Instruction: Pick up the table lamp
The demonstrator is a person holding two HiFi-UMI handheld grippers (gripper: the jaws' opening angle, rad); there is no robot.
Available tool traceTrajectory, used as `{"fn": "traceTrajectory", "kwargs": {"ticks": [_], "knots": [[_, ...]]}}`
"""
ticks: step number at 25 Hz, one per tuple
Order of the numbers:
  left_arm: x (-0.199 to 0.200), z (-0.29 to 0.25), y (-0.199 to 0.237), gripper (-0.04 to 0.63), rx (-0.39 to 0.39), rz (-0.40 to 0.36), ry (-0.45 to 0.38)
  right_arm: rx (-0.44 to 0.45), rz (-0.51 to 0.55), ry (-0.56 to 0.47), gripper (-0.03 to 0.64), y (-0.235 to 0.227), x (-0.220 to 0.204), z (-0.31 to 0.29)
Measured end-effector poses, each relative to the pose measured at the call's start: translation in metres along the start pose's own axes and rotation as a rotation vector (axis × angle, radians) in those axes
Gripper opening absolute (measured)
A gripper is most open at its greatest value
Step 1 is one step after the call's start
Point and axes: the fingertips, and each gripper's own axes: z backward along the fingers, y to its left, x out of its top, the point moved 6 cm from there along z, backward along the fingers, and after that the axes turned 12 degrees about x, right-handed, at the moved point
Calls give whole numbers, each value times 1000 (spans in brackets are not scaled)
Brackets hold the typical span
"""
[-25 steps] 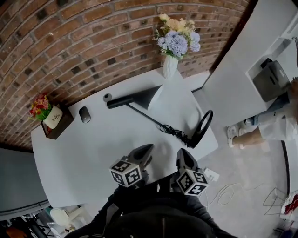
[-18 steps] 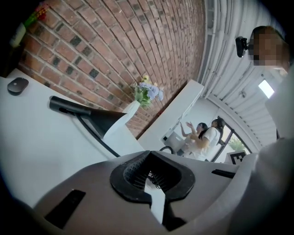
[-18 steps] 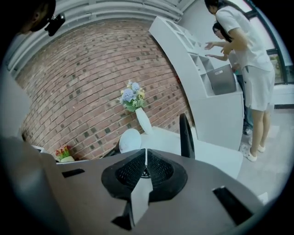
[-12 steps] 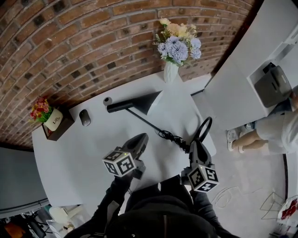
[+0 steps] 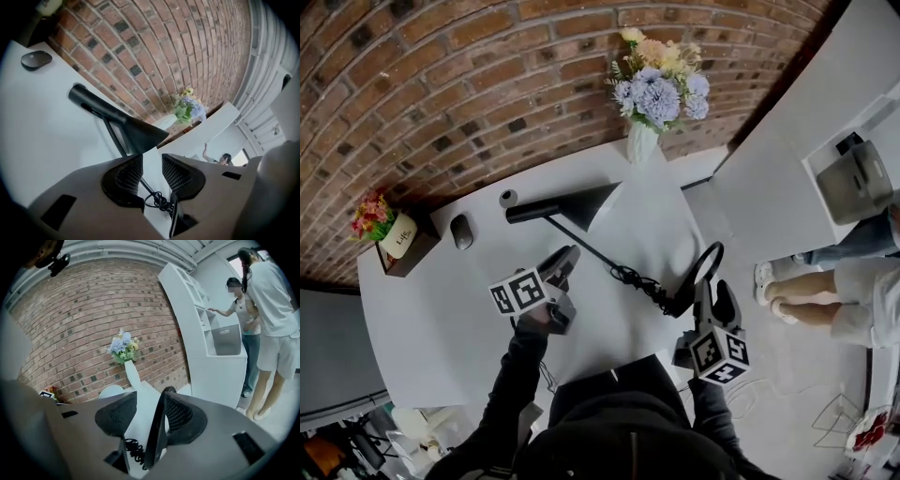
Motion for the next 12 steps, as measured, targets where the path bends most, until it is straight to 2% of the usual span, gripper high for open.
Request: {"fn": "traceTrajectory", "kwargs": {"ticks": [4, 12], "knots": [[-2, -21, 13, 135, 21, 112, 18, -13, -26, 36, 152, -16, -2, -11], [-9, -43, 30, 137, 71, 206, 40, -20, -61, 95, 153, -35, -6, -32]]}}
